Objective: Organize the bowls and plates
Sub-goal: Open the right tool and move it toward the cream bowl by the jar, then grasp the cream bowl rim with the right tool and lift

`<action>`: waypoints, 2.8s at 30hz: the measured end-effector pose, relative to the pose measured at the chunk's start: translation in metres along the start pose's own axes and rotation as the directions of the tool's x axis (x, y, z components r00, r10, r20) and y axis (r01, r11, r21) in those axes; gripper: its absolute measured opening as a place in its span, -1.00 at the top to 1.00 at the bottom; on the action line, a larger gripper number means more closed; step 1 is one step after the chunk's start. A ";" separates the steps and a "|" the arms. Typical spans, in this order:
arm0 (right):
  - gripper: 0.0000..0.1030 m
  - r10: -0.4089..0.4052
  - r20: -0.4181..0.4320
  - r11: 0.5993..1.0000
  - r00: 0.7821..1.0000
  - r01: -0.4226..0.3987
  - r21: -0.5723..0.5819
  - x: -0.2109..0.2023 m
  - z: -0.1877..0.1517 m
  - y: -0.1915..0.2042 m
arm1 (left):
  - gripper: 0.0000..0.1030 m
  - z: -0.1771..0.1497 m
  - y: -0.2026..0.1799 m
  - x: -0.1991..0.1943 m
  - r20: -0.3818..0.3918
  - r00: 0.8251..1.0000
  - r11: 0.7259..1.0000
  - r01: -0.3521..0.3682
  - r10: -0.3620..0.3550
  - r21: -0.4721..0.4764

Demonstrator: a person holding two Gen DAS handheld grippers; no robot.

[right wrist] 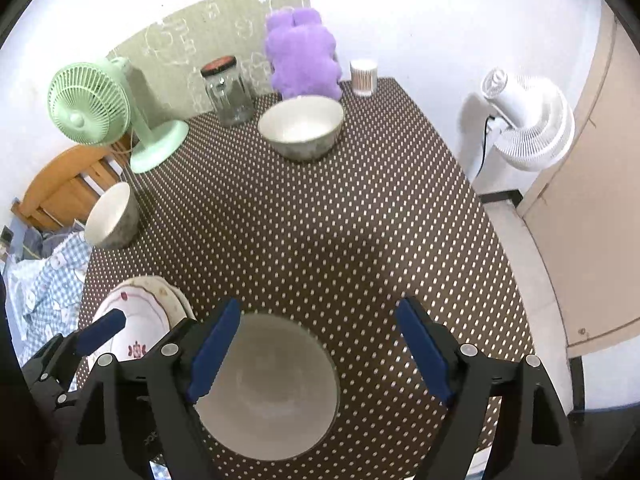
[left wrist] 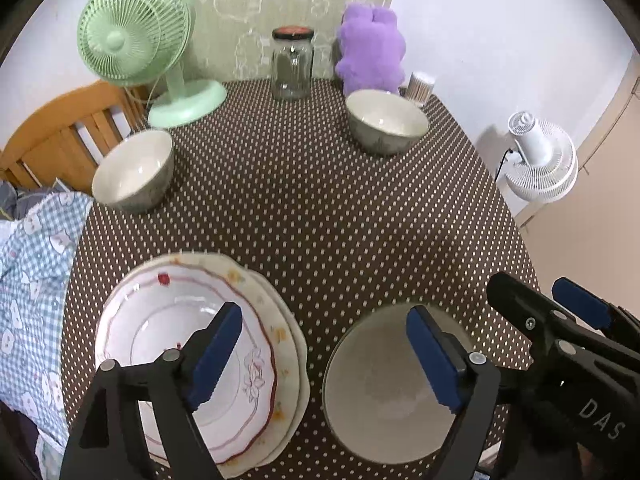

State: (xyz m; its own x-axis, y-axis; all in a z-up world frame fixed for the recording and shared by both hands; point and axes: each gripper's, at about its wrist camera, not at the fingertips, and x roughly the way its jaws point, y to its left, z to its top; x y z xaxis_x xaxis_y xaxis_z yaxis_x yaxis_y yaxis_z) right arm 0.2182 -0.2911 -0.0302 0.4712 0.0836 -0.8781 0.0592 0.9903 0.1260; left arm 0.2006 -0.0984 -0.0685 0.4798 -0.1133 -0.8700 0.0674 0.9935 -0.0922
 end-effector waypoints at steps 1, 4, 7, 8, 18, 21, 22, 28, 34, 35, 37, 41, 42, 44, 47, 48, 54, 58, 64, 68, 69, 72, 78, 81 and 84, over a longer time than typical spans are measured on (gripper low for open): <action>-0.63 0.003 0.004 1.000 1.000 -0.003 -0.005 0.000 0.003 -0.001 | -0.68 0.003 -0.002 0.000 0.004 1.000 1.000 -0.005 0.005 0.001; -0.63 0.021 0.014 1.000 1.000 -0.021 -0.012 0.003 0.013 -0.006 | -0.68 0.013 -0.008 0.002 0.014 1.000 1.000 -0.013 0.013 -0.003; -0.63 0.046 0.027 0.999 0.999 -0.045 -0.020 0.004 0.026 -0.010 | -0.67 0.023 -0.010 0.001 0.030 0.999 0.999 -0.030 0.031 -0.023; -0.63 0.055 0.032 0.998 0.998 -0.055 -0.023 0.004 0.031 -0.011 | -0.68 0.028 -0.011 0.000 0.037 0.999 0.999 -0.035 0.036 -0.032; -0.63 0.119 0.062 0.991 0.991 -0.115 -0.062 0.021 0.086 -0.027 | -0.62 0.068 -0.030 0.007 0.087 0.991 0.993 -0.100 0.106 -0.067; -0.63 0.125 0.065 0.989 0.990 -0.119 -0.084 0.031 0.103 -0.032 | -0.60 0.082 -0.038 0.014 0.096 0.988 0.990 -0.113 0.120 -0.080; -0.63 0.128 0.068 0.988 0.990 -0.121 -0.092 0.034 0.109 -0.034 | -0.59 0.087 -0.041 0.017 0.100 0.987 0.989 -0.117 0.126 -0.086; -0.63 0.159 0.079 0.979 0.984 -0.147 -0.138 0.054 0.143 -0.044 | -0.54 0.113 -0.054 0.033 0.114 0.980 0.982 -0.149 0.162 -0.112; -0.63 0.184 0.074 0.974 0.980 -0.171 -0.151 0.081 0.172 -0.048 | -0.54 0.134 -0.059 0.054 0.105 0.974 0.974 -0.185 0.199 -0.128; -0.63 0.189 0.073 0.973 0.979 -0.177 -0.149 0.087 0.177 -0.049 | -0.53 0.138 -0.060 0.059 0.100 0.974 0.973 -0.190 0.204 -0.128; -0.63 0.194 0.075 0.972 0.978 -0.181 -0.152 0.096 0.185 -0.049 | -0.49 0.145 -0.060 0.067 0.093 0.974 0.972 -0.192 0.205 -0.134; -0.63 0.191 0.082 0.970 0.978 -0.174 -0.171 0.113 0.198 -0.047 | -0.45 0.158 -0.057 0.086 0.081 0.975 0.969 -0.190 0.205 -0.160; -0.63 0.191 0.080 0.969 0.978 -0.175 -0.172 0.117 0.201 -0.047 | -0.45 0.161 -0.057 0.090 0.080 0.975 0.968 -0.192 0.207 -0.159; -0.63 0.185 0.077 0.970 0.980 -0.170 -0.174 0.126 0.205 -0.048 | -0.40 0.166 -0.058 0.100 0.077 0.974 0.969 -0.200 0.213 -0.149; -0.62 0.175 0.067 0.971 0.982 -0.161 -0.175 0.145 0.211 -0.050 | -0.28 0.173 -0.060 0.115 0.078 0.973 0.971 -0.204 0.215 -0.126; -0.58 0.173 0.062 0.972 0.983 -0.160 -0.175 0.151 0.213 -0.051 | -0.25 0.176 -0.061 0.119 0.077 0.972 0.970 -0.211 0.221 -0.124; -0.28 0.163 0.009 0.971 0.987 -0.159 -0.181 0.193 0.218 -0.049 | 0.04 0.186 -0.058 0.147 0.043 0.973 0.966 -0.220 0.227 -0.138; -0.15 0.168 -0.011 0.971 0.986 -0.167 -0.171 0.210 0.219 -0.049 | 0.20 0.191 -0.057 0.162 0.027 0.976 0.967 -0.208 0.214 -0.145; 0.22 0.170 -0.035 0.967 0.985 -0.174 -0.184 0.229 0.221 -0.043 | 0.30 0.196 -0.054 0.183 -0.003 0.976 0.964 -0.218 0.220 -0.150; 0.46 0.174 -0.052 0.965 0.983 -0.181 -0.188 0.239 0.221 -0.039 | 0.43 0.197 -0.051 0.193 -0.032 0.974 0.963 -0.224 0.222 -0.149; 0.47 0.175 -0.054 0.965 0.983 -0.182 -0.188 0.241 0.222 -0.039 | 0.47 0.195 -0.050 0.193 -0.032 0.975 0.964 -0.221 0.219 -0.149; 0.55 0.172 -0.065 0.965 0.983 -0.181 -0.191 0.248 0.222 -0.037 | 0.47 0.195 -0.049 0.199 -0.041 0.977 0.965 -0.215 0.212 -0.151; 0.72 0.187 -0.089 0.964 0.978 -0.200 -0.176 0.256 0.223 -0.040 | 0.69 0.197 -0.050 0.204 -0.047 0.981 0.970 -0.192 0.187 -0.150; 0.74 0.191 -0.092 0.962 0.977 -0.205 -0.179 0.255 0.223 -0.040 | 0.72 0.198 -0.051 0.203 -0.058 0.981 0.972 -0.191 0.185 -0.136; 0.76 0.188 -0.097 0.962 0.977 -0.203 -0.181 0.251 0.218 -0.041 | 0.72 0.196 -0.053 0.199 -0.069 0.980 0.974 -0.193 0.186 -0.122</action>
State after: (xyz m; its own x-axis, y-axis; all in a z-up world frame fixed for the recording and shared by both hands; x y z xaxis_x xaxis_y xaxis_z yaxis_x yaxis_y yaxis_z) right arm 0.5261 -0.3346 -0.1548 0.3864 0.2791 -0.8791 -0.1982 0.9560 0.2163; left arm 0.4645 -0.1765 -0.1420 0.4225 0.0746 -0.9033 -0.1336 0.9909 0.0194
